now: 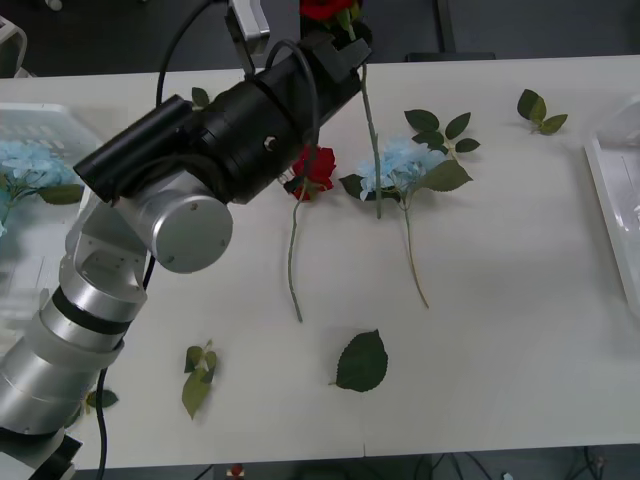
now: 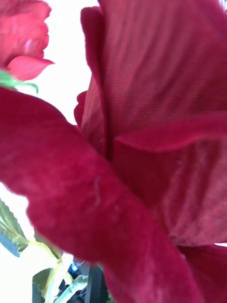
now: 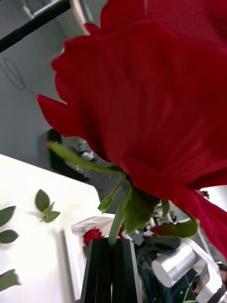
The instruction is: Place the red flowers into the right box and the blue flowers into the left box. If a person shows an open palm, hand one flower to the person first, then continue sorting.
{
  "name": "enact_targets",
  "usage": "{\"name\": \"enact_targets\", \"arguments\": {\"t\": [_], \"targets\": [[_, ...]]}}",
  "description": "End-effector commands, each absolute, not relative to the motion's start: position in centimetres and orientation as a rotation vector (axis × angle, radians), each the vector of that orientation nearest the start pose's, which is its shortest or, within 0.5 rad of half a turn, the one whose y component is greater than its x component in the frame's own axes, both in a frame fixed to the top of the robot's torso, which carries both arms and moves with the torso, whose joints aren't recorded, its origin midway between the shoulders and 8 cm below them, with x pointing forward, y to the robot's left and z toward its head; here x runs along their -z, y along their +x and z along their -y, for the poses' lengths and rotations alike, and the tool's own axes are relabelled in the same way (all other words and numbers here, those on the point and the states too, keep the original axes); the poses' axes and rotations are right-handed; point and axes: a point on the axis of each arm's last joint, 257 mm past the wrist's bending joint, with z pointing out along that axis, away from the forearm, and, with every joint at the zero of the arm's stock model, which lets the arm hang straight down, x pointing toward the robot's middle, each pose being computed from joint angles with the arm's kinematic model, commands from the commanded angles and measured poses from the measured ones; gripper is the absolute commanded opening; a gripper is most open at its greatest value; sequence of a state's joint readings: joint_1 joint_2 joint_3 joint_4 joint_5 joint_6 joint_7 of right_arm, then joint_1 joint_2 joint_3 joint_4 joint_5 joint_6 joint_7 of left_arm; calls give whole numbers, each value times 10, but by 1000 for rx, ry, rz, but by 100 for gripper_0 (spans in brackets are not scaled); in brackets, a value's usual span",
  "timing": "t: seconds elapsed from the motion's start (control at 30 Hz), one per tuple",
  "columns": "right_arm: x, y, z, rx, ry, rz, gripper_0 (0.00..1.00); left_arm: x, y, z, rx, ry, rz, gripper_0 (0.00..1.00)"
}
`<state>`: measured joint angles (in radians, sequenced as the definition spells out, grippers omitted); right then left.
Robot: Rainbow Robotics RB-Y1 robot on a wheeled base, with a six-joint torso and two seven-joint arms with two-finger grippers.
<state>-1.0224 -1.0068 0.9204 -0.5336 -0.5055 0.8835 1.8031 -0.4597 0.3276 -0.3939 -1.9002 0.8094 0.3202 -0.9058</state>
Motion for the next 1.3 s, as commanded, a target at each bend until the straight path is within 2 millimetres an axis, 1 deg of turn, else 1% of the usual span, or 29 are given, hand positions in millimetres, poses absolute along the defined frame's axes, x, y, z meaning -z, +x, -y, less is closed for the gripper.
{"name": "enact_targets", "arguments": {"t": [0.03, 0.1, 0.17, 0.23, 0.27, 0.3, 0.33, 0.37, 0.4, 0.53, 0.57, 0.63, 0.7, 0.77, 0.83, 0.87, 0.97, 1.0, 1.03, 1.07, 1.1, 1.13, 1.17, 1.2, 1.27, 1.3], "targets": [[142, 560, 665, 1266, -403, -2498, 0, -35, 465, 73, 1500, -26, -1365, 0], [147, 563, 658, 1257, -414, -2499, 0, -39, 458, 79, 1538, -46, -1337, 0], [149, 566, 653, 1248, -419, -2498, 0, -41, 456, 84, 1559, -65, -1327, 0], [148, 568, 651, 1236, -412, -2495, 11, -45, 453, 88, 1581, -79, -1317, 0], [148, 568, 651, 1236, -412, -2495, 11, -45, 453, 88, 1581, -79, -1317, 0], [148, 569, 649, 1217, -404, -2495, 34, -48, 451, 91, 1608, -105, -1305, 0], [145, 570, 650, 1212, -396, -2493, 43, -47, 451, 92, 1612, -113, -1304, 0], [146, 569, 651, 1210, -396, -2494, 49, -48, 451, 93, 1615, -116, -1299, 0], [146, 572, 647, 1199, -401, -2493, 61, -47, 453, 92, 1617, -129, -1293, 0], [140, 572, 646, 1187, -407, -2497, 79, -45, 456, 94, 1623, -144, -1295, 0], [138, 573, 643, 1171, -422, -2505, 83, -45, 456, 95, 1632, -151, -1293, 0], [133, 573, 636, 1110, -443, -2525, 90, -47, 456, 95, 1647, -167, -1282, 0], [128, 572, 628, 1040, -472, -2547, 94, -46, 458, 95, 1649, -174, -1281, 0], [121, 573, 609, 919, -541, -2572, 99, -46, 458, 94, 1655, -179, -1282, 0], [118, 570, 594, 833, -598, -2591, 100, -46, 458, 94, 1665, -185, -1282, 0], [114, 569, 577, 745, -647, -2601, 100, -46, 458, 94, 1671, -188, -1284, 0], [110, 565, 537, 556, -761, -2605, 100, -46, 457, 95, 1682, -193, -1285, 0], [111, 562, 520, 473, -812, -2603, 100, -46, 457, 95, 1682, -193, -1285, 0], [111, 561, 512, 437, -833, -2601, 100, -46, 457, 95, 1682, -193, -1285, 0], [111, 558, 494, 356, -886, -2588, 100, -46, 457, 95, 1682, -193, -1285, 0], [113, 556, 481, 301, -928, -2578, 100, -46, 457, 95, 1682, -193, -1285, 0], [117, 551, 459, 213, -989, -2564, 100, -46, 457, 95, 1682, -193, -1285, 0], [123, 545, 443, 140, -1034, -2555, 100, -46, 457, 95, 1682, -193, -1285, 0], [126, 542, 435, 103, -1056, -2550, 100, -46, 457, 95, 1682, -193, -1285, 0], [138, 529, 399, -46, -1125, -2521, 100, -46, 457, 95, 1682, -193, -1285, 0], [141, 526, 390, -88, -1134, -2513, 100, -46, 457, 95, 1682, -193, -1285, 0]]}}
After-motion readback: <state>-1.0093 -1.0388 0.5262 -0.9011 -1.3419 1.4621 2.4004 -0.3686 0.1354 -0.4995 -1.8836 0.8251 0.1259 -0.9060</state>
